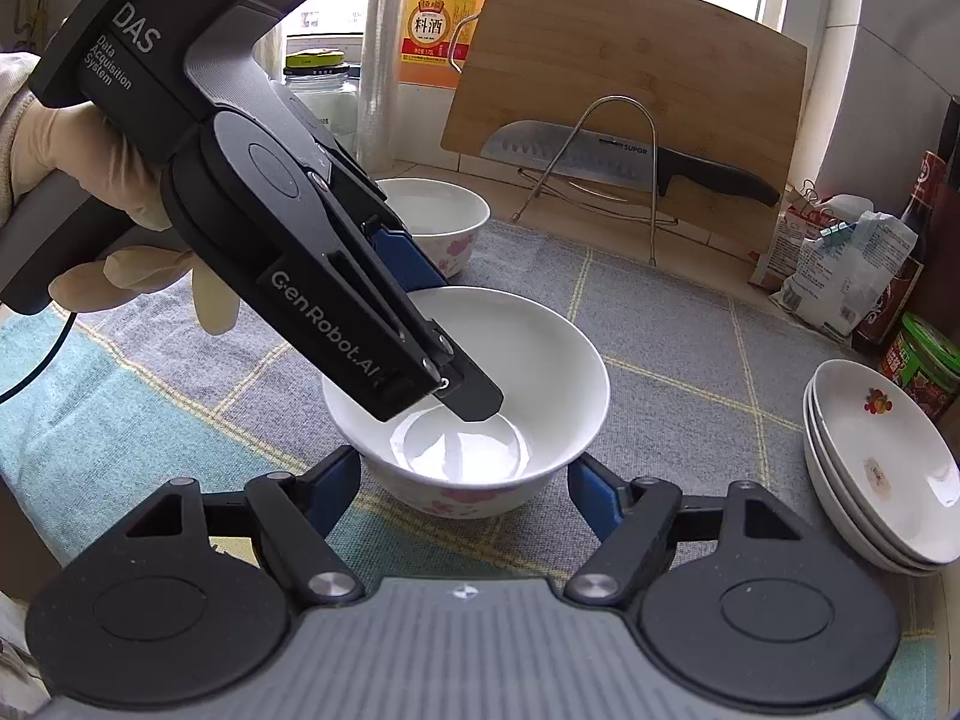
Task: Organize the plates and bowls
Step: 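Lift the pink-floral bowl off the mat with the left gripper, then carry the held bowl over another pink-floral bowl with the left gripper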
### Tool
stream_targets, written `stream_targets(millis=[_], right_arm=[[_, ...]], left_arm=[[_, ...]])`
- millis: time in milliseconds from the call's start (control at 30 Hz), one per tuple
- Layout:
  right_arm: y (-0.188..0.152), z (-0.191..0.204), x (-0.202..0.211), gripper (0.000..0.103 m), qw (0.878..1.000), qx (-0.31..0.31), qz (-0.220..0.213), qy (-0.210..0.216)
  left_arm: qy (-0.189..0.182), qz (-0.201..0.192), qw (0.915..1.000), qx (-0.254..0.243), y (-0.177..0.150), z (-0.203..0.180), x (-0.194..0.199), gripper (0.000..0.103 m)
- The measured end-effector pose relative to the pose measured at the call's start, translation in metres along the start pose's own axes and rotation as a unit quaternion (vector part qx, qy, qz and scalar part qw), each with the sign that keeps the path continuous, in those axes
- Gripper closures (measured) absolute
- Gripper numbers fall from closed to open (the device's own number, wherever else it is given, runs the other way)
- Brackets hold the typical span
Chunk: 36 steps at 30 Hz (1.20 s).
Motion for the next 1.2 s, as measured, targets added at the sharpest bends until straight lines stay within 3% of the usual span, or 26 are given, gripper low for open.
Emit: stream_targets(millis=[733, 767, 833, 933, 1200], right_arm=[[-0.005, -0.003, -0.004, 0.023, 1.0, -0.015, 0.013, 0.001], [-0.005, -0.003, -0.004, 0.023, 1.0, -0.018, 0.014, 0.003], [-0.005, -0.004, -0.003, 0.02, 0.999, -0.026, 0.014, 0.012], [-0.005, -0.003, 0.001, 0.001, 0.999, -0.029, 0.003, 0.015], [0.002, 0.004, 0.009, 0.0, 1.0, -0.017, -0.009, 0.017]], left_arm=[[-0.005, -0.006, 1.0, 0.006, -0.002, -0.002, -0.004, 0.042], [-0.004, -0.007, 1.0, 0.005, -0.003, -0.002, -0.004, 0.041], [0.004, -0.013, 0.9999, 0.005, -0.002, -0.002, -0.001, 0.024], [0.02, -0.028, 0.9994, 0.006, -0.001, -0.001, 0.006, 0.013], [0.057, -0.057, 0.9965, 0.023, -0.006, 0.005, 0.032, 0.008]])
Point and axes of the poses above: each gripper's, at about its wrist camera, not at the fingertips, and x roughly against the way its jaws point, z to its left, y to its top, the point moved 5 cm from there along -x, roughly the way its jaws point, and after that the axes turned 12 degrees about -x, right-handed, at the moved point
